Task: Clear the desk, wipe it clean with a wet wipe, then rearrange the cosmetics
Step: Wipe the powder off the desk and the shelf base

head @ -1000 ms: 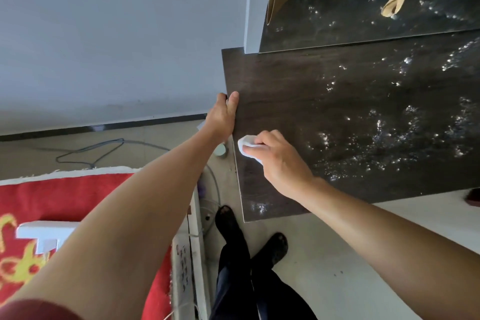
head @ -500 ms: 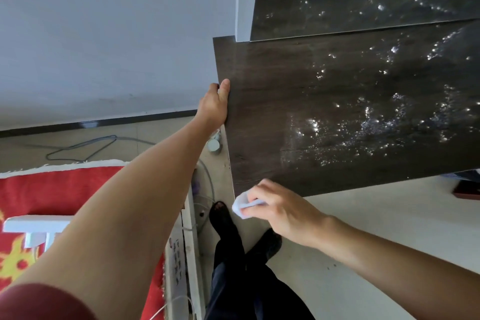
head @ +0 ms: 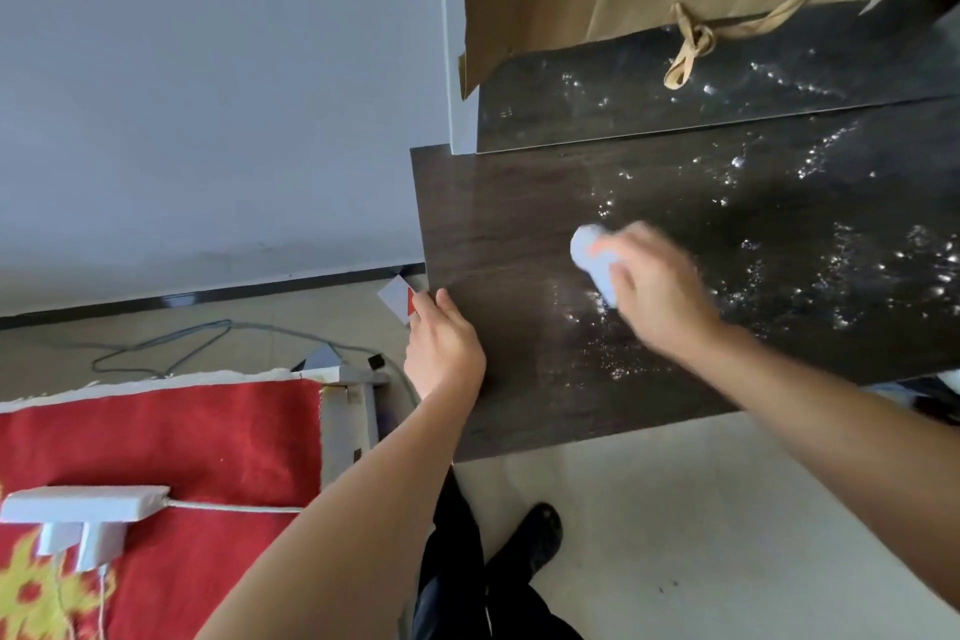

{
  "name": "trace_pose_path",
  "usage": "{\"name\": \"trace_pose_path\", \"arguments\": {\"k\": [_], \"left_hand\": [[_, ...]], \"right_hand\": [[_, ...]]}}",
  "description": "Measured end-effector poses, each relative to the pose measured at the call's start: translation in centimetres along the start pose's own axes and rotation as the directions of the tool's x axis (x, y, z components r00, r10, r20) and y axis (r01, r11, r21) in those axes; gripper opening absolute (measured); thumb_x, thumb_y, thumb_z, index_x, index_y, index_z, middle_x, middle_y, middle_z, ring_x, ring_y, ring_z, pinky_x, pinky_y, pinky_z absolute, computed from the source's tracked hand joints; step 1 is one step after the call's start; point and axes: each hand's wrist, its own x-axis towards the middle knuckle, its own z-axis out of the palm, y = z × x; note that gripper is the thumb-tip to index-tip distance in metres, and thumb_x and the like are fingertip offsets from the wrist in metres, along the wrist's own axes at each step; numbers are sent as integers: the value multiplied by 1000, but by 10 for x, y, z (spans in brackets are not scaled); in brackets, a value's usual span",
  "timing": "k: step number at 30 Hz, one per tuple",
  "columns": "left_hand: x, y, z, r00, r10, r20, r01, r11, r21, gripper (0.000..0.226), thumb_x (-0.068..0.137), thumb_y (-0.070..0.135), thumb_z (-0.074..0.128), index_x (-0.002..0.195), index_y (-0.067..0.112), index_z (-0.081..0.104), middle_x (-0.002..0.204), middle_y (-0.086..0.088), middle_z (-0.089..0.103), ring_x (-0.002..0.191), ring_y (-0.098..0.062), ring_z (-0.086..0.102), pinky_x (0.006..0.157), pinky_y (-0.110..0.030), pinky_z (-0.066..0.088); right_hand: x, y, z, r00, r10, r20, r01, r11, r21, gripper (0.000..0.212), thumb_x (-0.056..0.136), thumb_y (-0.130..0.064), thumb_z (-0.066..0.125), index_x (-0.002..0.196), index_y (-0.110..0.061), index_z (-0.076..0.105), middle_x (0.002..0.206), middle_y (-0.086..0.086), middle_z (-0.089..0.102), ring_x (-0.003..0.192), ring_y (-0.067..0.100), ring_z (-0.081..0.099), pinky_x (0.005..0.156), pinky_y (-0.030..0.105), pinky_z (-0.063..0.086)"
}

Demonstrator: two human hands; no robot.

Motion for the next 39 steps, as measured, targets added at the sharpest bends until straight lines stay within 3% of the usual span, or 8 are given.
{"name": "trace_pose_path", "arguments": {"k": [7,11,14,19,26,31,35,39], "left_hand": [[4,-1,10,995,54,-83,-44,992,117,38,101,40,15,107,12,41,110,-12,59,94,-37,57,70,-39,34],[5,-1,10,996,45,-81,-33,989,142,37,101,40,15,106,13,40,106,-10,60,90,-35,58,68,-38,34],[4,0,10,997,29,-77,-17,989,149,36,101,40,16,106,14,40,105,-9,60,89,-33,58,66,-36,33],[5,3,10,996,29,-82,-15,987,158,33,101,39,17,102,15,40,104,-7,61,84,-29,57,65,-35,33],[4,5,8,997,25,-77,-11,984,177,35,101,40,17,104,15,41,103,-8,62,84,-29,58,66,-34,34],[7,3,9,995,32,-92,-15,984,177,34,101,40,17,101,15,40,101,-8,62,84,-30,58,66,-35,35],[5,3,10,995,38,-90,-22,984,175,34,100,39,17,103,15,40,101,-9,62,83,-31,59,65,-35,35],[6,3,10,993,59,-103,-41,984,173,36,100,40,18,106,14,42,102,-10,62,85,-33,59,66,-35,36]], "right_hand": [[115,83,4,718,623,-311,-679,726,-112,25,87,-3,44,107,3,58,120,27,50,110,39,51,87,38,40],[97,44,56,958,281,-51,-285,923,-258,33,77,10,48,102,-5,64,107,20,51,99,38,48,80,40,42],[74,36,58,988,10,156,26,973,-228,33,79,7,57,99,-17,69,94,12,54,90,30,50,73,36,45],[116,98,19,848,480,-223,-529,792,-305,25,80,-19,40,87,-13,63,102,24,54,96,40,52,79,42,43],[127,19,81,997,39,72,-17,959,-281,30,75,8,50,95,-12,61,95,16,49,89,33,45,69,40,39],[131,26,73,977,190,-100,-206,960,-188,36,75,5,54,98,-18,70,93,17,51,86,36,47,69,37,41],[78,1,88,964,-122,238,143,987,-72,42,77,10,61,107,-19,69,97,9,54,90,27,47,71,37,45],[81,96,26,970,229,-78,-238,962,-134,28,78,7,58,98,-7,73,101,18,55,91,39,56,76,30,42]]}}
